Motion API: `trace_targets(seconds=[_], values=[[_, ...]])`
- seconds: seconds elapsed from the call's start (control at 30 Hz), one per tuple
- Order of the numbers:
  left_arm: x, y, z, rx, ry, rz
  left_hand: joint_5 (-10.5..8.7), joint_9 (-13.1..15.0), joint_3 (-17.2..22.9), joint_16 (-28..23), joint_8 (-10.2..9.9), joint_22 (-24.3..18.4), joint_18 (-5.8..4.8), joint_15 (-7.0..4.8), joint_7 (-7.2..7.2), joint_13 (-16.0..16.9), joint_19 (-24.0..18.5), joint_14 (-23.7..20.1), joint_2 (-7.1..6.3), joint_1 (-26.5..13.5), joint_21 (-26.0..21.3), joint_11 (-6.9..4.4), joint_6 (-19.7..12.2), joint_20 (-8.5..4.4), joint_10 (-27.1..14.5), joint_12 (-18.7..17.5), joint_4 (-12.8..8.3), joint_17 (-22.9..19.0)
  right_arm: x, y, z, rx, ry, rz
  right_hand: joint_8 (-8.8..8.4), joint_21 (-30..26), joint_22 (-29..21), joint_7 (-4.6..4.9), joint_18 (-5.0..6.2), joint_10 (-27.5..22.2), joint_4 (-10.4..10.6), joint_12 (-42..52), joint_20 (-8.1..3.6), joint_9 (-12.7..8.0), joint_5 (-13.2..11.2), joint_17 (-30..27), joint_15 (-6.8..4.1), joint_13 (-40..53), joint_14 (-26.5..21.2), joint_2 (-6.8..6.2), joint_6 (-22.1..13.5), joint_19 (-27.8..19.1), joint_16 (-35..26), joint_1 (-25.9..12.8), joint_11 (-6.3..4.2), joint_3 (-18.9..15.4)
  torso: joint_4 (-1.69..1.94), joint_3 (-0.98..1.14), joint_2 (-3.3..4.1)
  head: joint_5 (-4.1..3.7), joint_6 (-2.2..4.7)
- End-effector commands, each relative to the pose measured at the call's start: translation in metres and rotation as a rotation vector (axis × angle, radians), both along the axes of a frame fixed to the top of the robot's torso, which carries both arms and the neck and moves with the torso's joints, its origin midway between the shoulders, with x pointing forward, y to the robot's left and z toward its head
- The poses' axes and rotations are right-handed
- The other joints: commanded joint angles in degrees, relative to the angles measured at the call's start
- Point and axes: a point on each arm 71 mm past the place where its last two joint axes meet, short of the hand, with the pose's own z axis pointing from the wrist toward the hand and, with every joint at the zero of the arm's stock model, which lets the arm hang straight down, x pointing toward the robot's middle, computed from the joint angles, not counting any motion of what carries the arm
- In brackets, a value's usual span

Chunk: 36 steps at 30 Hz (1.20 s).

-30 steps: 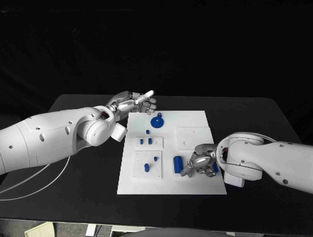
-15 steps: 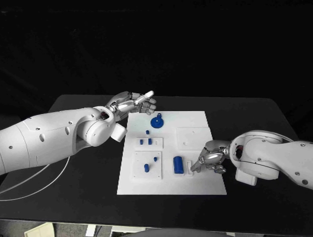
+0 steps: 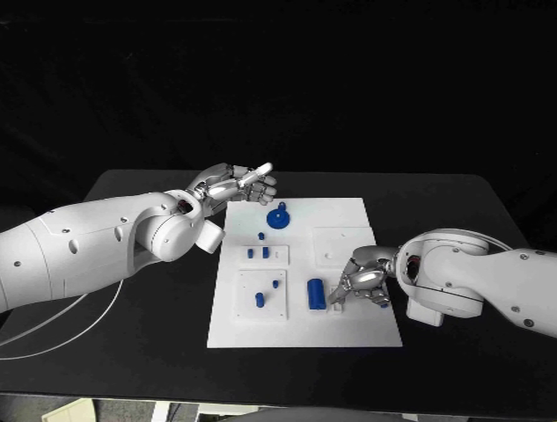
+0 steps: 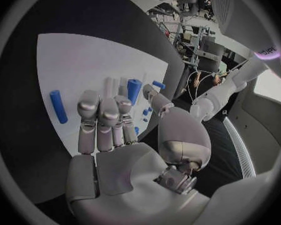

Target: Assemble the parts on the task board

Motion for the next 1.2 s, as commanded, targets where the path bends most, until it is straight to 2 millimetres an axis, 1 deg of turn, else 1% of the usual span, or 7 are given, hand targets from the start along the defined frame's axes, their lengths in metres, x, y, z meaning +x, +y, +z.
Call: trace_targets(seconds=[0.03, 0.4, 0.7, 0.73, 0.97, 1.07, 1.2], values=[[0.0, -0.002, 0.001, -0.014, -0.004, -0.012, 0.19, -0.1, -0.3, 0.4, 0.2, 0.1, 0.71, -0.09, 0.92, 0.0, 0.4, 0.5, -0.12, 0.5, -0.3, 0.08, 0.4, -0.03, 0.3, -0.2, 0.0, -0.1, -0.001, 0.006, -0.003, -0.051, -0.04, 0.037, 0.38, -0.2, 0.1, 0.19, 4.33, 0.3, -0.3, 0.2, 0.15, 0.1, 0.1, 0.1, -0.27, 0.1, 0.3, 0.29, 0.4, 0.2, -0.2, 0.1, 0.11, -0.2, 0.07, 0.01, 0.04, -0.01, -0.13], [-0.001, -0.003, 0.001, -0.016, -0.003, -0.018, 0.2, -0.1, -0.4, 0.4, 0.2, 0.1, 0.71, -0.11, 0.88, 0.0, 0.5, 0.5, -0.01, 0.7, -0.3, 0.04, 0.5, -0.05, 0.4, -0.1, 0.0, -0.1, -0.001, 0.019, -0.012, -0.125, -0.089, 0.07, 0.89, -0.3, 0.1, -0.24, 4.33, 0.8, 0.2, 0.5, 0.24, 0.4, 0.0, 0.0, -0.6, 0.2, 0.3, 0.29, 1.6, 0.2, -0.3, -0.5, -0.3, -0.5, 0.17, -0.05, 0.02, -0.04, -0.38], [-0.001, -0.003, 0.001, -0.016, -0.003, -0.018, 0.19, -0.1, -0.4, 0.4, 0.2, 0.2, 0.7, -0.12, 0.87, 0.0, 0.5, 0.5, 0.02, 0.8, -0.4, 0.03, 0.6, -0.06, 0.4, -0.1, 0.0, -0.1, -0.002, 0.023, -0.019, -0.14, -0.074, 0.08, 1.16, -0.3, 0.1, -0.6, 4.33, 1.6, 0.6, 0.7, 0.28, 0.5, -0.2, 0.0, -0.88, 0.3, 0.3, 1.5, 2.5, 0.4, -0.3, -0.3, -0.65, 0.1, 0.08, -0.05, 0.01, 0.14, -0.52], [-0.001, -0.003, 0.001, -0.016, -0.003, -0.018, 0.19, -0.1, -0.4, 0.4, 0.2, 0.2, 0.7, -0.12, 0.87, 0.0, 0.5, 0.5, 0.02, 0.8, -0.4, 0.03, 0.6, -0.06, 0.4, -0.1, 0.0, -0.1, -0.002, 0.023, -0.019, -0.14, -0.073, 0.08, 1.17, -0.3, 0.1, -0.64, 4.33, 1.6, 0.9, 0.7, 0.3, 0.5, -0.3, 0.0, -0.91, 0.3, 0.3, 2.03, 2.6, 0.4, -0.3, -0.5, -0.69, 0.2, 0.08, -0.05, 0.01, 0.15, -0.55], [-0.001, -0.002, 0.001, -0.015, -0.003, -0.016, 0.19, -0.1, -0.5, 0.4, 0.3, 0.2, 0.69, -0.12, 0.87, 0.0, 0.5, 0.5, 0.05, 0.8, -0.4, 0.03, 0.6, -0.06, 0.4, -0.1, 0.1, -0.1, -0.002, 0.025, -0.022, -0.142, -0.07, 0.077, 1.09, -0.3, 0.0, -0.74, 4.33, 1.9, 2.7, 0.6, 0.33, 0.5, -0.3, 0.0, -1.03, 0.4, 0.3, 3.1, 2.8, 0.4, -0.4, -1.1, -0.8, 1.6, 0.07, -0.02, 0.03, 0.2, -0.64], [-0.001, -0.002, 0.001, -0.015, -0.003, -0.016, 0.19, -0.1, -0.5, 0.4, 0.3, 0.2, 0.69, -0.12, 0.87, 0.0, 0.5, 0.5, 0.05, 0.8, -0.4, 0.03, 0.6, -0.06, 0.4, -0.1, 0.1, -0.1, -0.002, 0.025, -0.022, -0.141, -0.069, 0.077, 1.01, -0.4, 0.0, -0.75, 4.33, 1.9, 4.6, 0.5, 0.4, 0.5, -0.3, -0.1, -1.03, 0.4, 0.3, 4.22, 2.8, 0.3, -0.4, -2.1, -0.8, 2.5, 0.08, -0.04, 0.01, 0.22, -0.66], [-0.001, -0.002, 0.001, -0.015, -0.003, -0.016, 0.19, -0.1, -0.5, 0.4, 0.3, 0.2, 0.69, -0.12, 0.87, 0.0, 0.6, 0.6, 0.07, 0.8, -0.4, 0.03, 0.6, -0.06, 0.4, -0.2, 0.1, -0.1, -0.002, 0.025, -0.023, -0.142, -0.066, 0.081, 0.97, -0.3, 0.1, -0.77, 4.33, 2.0, 5.4, 0.5, 0.39, 0.6, -0.3, -0.1, -1.05, 0.5, 0.3, 3.99, 2.9, 0.3, -0.4, -2.5, -0.82, 3.4, 0.06, -0.03, -0.02, 0.24, -0.7]])
